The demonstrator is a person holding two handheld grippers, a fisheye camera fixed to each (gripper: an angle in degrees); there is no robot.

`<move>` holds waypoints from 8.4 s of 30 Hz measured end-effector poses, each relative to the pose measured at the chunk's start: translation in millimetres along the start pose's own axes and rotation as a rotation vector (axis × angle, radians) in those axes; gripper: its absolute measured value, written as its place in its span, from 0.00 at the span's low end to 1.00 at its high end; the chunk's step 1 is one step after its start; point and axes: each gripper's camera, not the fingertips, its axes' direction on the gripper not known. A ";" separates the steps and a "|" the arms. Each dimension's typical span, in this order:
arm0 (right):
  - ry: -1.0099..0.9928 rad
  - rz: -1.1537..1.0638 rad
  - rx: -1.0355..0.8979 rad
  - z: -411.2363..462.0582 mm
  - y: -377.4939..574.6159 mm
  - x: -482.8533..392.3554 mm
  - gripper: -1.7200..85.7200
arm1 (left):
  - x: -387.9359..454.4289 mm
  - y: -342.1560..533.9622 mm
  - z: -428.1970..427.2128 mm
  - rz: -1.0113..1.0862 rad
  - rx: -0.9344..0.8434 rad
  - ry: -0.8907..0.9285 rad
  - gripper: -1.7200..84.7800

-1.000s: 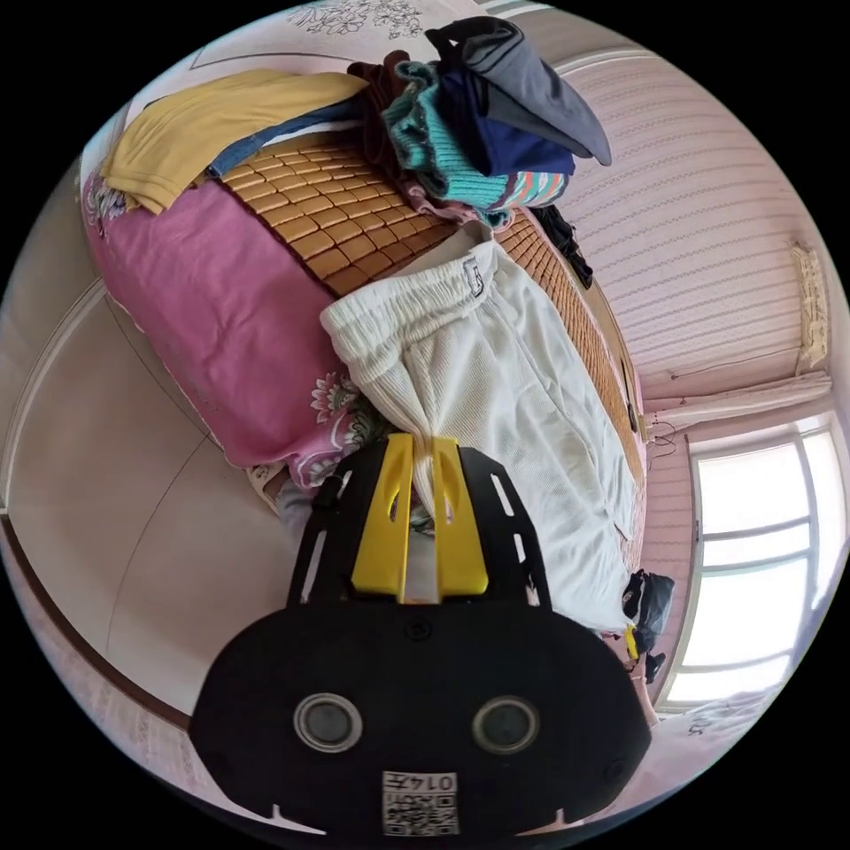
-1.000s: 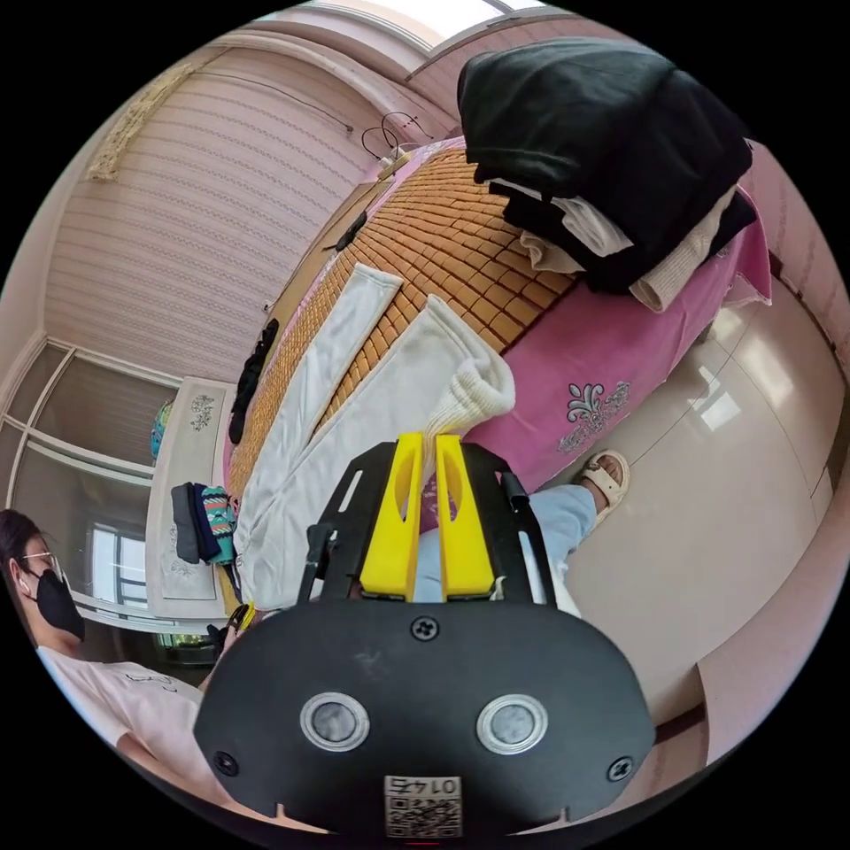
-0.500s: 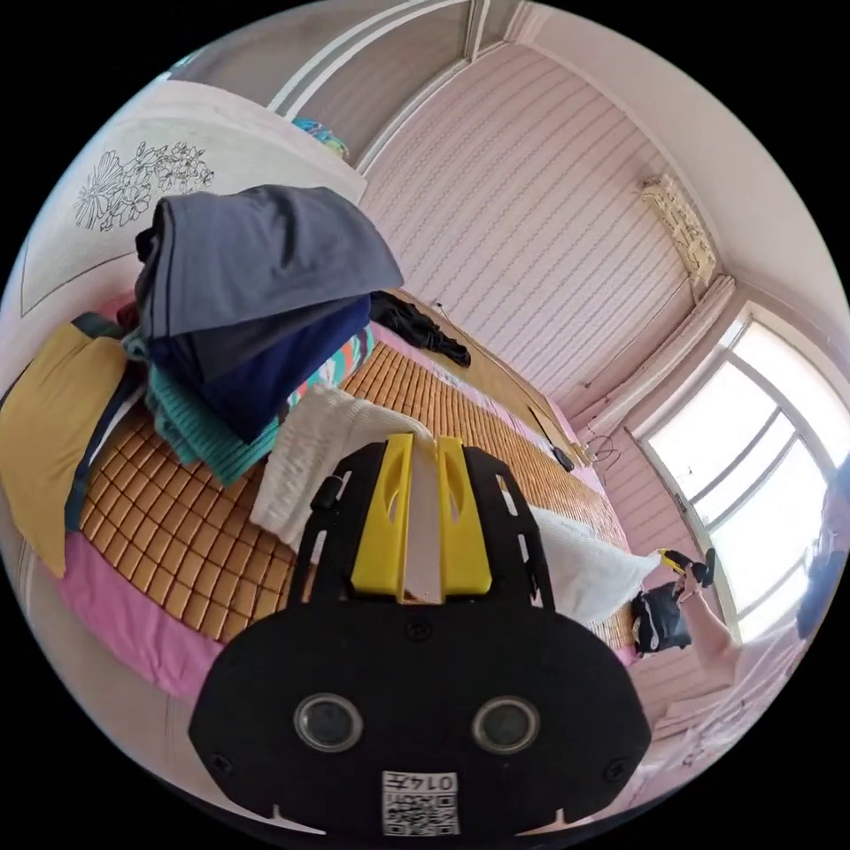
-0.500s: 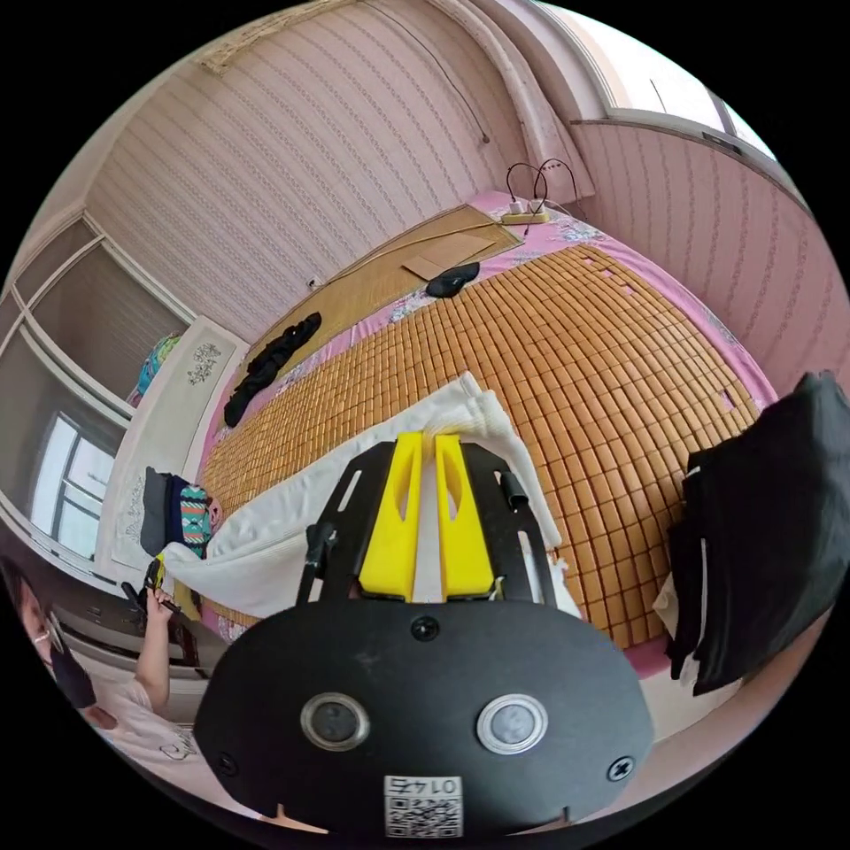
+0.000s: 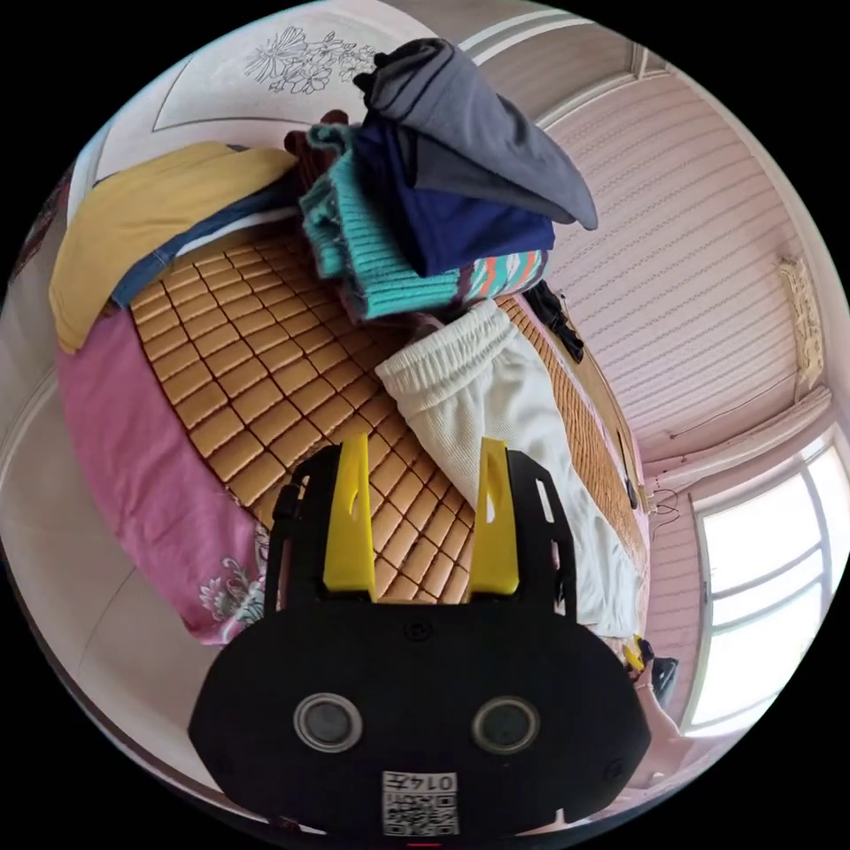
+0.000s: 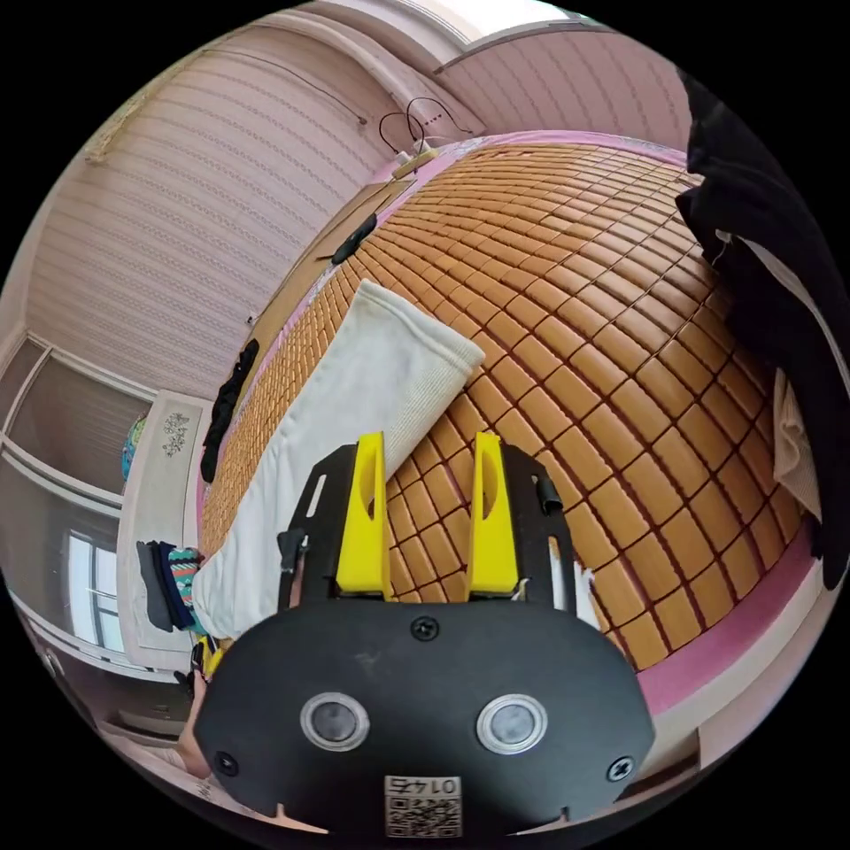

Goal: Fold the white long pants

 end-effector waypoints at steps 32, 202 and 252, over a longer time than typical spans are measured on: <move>0.517 -0.241 -0.153 -140.5 117.5 -27.5 0.10 | 117.7 43.7 -112.7 0.646 -0.202 -0.419 0.13; 0.643 -1.542 -1.351 957.6 542.9 -151.5 0.01 | 419.8 489.8 120.3 1.750 -0.793 -0.095 0.01; -0.248 0.335 0.163 45.1 98.7 468.7 0.18 | 453.5 489.2 51.1 1.322 -0.628 0.350 0.14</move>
